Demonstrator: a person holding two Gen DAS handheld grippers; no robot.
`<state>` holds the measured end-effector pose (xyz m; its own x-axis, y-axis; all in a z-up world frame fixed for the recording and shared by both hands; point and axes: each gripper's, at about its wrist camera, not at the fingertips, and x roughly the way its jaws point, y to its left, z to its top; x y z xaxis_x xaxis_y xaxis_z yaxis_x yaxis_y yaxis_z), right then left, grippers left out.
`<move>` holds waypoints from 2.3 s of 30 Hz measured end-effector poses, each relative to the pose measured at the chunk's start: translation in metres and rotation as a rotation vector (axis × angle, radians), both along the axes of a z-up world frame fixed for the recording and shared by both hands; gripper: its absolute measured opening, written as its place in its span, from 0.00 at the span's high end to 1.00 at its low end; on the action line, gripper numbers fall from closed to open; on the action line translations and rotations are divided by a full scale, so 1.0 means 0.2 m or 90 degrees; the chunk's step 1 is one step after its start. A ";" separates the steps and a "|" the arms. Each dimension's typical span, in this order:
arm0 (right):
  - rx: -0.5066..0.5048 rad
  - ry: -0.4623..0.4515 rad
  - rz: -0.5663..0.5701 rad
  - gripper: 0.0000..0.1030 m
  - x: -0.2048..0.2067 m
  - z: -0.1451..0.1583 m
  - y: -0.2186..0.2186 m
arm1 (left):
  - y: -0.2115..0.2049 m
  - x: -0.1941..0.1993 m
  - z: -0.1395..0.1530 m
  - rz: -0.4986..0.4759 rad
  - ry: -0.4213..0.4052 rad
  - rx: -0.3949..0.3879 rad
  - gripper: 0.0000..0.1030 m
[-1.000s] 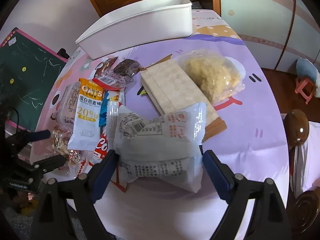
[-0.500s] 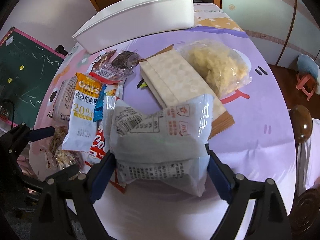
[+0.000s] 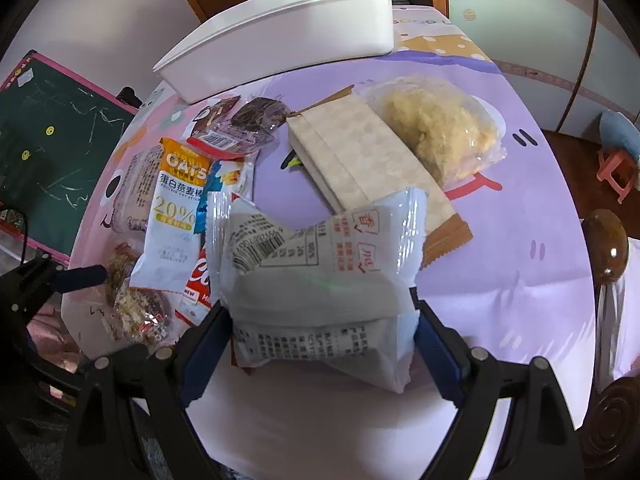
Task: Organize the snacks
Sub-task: 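Grasp a wrapped nut cluster with the left gripper while the right grasps a white snack bag, then carry both snacks over the white bin and open both grippers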
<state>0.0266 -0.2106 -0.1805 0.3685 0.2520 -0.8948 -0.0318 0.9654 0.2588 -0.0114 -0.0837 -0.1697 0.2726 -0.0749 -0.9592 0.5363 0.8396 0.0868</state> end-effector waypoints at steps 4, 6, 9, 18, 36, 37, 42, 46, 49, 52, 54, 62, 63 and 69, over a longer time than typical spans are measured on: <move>0.002 -0.002 0.002 0.14 -0.01 0.00 0.01 | -0.07 -0.02 -0.04 -0.019 -0.031 0.053 0.18; 0.000 -0.003 0.002 0.15 -0.02 0.00 0.01 | -0.10 -0.03 -0.04 -0.031 -0.050 0.071 0.24; -0.005 -0.003 0.007 0.21 -0.02 0.00 0.02 | -0.12 -0.07 -0.03 -0.051 -0.084 0.094 0.42; -0.005 -0.022 0.020 0.39 -0.05 0.05 0.04 | 0.07 0.00 0.07 0.027 -0.057 -0.044 0.58; -0.012 -0.178 0.040 0.41 0.05 0.59 0.07 | 0.41 0.33 0.73 0.158 -0.198 -0.194 0.58; -0.018 -0.188 0.043 0.41 0.08 0.63 0.08 | 0.42 0.37 0.78 0.160 -0.213 -0.192 0.58; -0.032 -0.240 0.043 0.40 0.29 0.84 0.13 | 0.42 0.58 0.95 0.171 -0.254 -0.185 0.57; -0.052 -0.278 0.027 0.40 0.49 0.97 0.17 | 0.37 0.77 1.05 0.174 -0.276 -0.182 0.57; -0.067 -0.294 0.010 0.40 0.63 1.02 0.18 | 0.33 0.94 1.09 0.177 -0.286 -0.171 0.57; -0.071 -0.303 -0.028 0.39 0.82 1.05 0.16 | 0.28 1.09 1.07 0.187 -0.287 -0.150 0.57; -0.068 -0.299 -0.058 0.39 0.94 1.04 0.12 | 0.25 1.21 1.04 0.199 -0.281 -0.138 0.57; -0.116 -0.244 -0.072 0.35 1.35 0.89 0.15 | 0.19 1.62 0.78 0.257 -0.240 -0.082 0.55; -0.118 -0.233 -0.065 0.33 1.37 0.86 0.16 | 0.19 1.64 0.75 0.263 -0.237 -0.079 0.51; -0.135 -0.208 -0.023 0.19 1.39 0.73 0.21 | 0.24 1.70 0.62 0.312 -0.215 -0.088 0.10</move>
